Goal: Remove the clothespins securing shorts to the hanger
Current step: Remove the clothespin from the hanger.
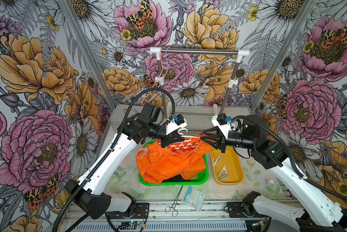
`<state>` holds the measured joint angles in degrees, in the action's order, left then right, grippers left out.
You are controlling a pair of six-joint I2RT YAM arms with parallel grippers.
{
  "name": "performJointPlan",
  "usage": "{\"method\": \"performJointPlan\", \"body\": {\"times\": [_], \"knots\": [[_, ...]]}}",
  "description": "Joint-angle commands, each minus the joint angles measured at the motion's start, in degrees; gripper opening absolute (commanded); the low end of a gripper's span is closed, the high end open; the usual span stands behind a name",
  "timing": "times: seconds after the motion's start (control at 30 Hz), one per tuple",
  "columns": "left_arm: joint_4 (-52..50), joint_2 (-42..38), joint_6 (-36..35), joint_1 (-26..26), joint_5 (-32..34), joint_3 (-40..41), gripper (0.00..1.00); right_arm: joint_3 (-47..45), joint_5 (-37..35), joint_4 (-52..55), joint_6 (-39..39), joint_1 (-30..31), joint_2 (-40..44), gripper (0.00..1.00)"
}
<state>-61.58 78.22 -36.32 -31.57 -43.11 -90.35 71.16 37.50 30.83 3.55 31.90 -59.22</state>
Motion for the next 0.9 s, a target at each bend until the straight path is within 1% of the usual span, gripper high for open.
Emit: {"method": "performJointPlan", "body": {"times": [0.0,0.17,0.37,0.5,0.77,0.8,0.87], "knots": [[-0.7,0.1,-2.8,-0.7,-2.6,-2.0,0.00,3.0,1.9,3.1,4.2,1.2,-2.5,0.34],[-1.1,0.4,-2.9,-1.2,-2.7,-2.1,0.00,6.1,2.9,6.9,7.3,2.8,-6.1,0.32],[-1.1,0.6,-1.7,-1.3,-3.0,-2.0,0.00,6.9,4.7,9.0,9.4,3.9,-8.5,0.32],[-1.1,0.2,-1.8,-1.3,-4.0,-1.7,0.00,6.8,4.1,9.9,10.2,4.1,-9.9,0.34],[-1.1,-0.5,-1.8,-1.5,-5.8,-0.7,0.00,7.5,3.0,10.0,11.6,4.2,-12.3,0.34],[-1.1,-0.5,-1.6,-1.6,-5.6,-0.6,0.00,7.5,2.9,10.0,11.8,4.2,-12.4,0.33],[-1.0,-0.4,-1.2,-1.6,-5.5,-0.6,0.00,7.7,3.3,10.1,12.1,4.2,-12.8,0.27]]}}
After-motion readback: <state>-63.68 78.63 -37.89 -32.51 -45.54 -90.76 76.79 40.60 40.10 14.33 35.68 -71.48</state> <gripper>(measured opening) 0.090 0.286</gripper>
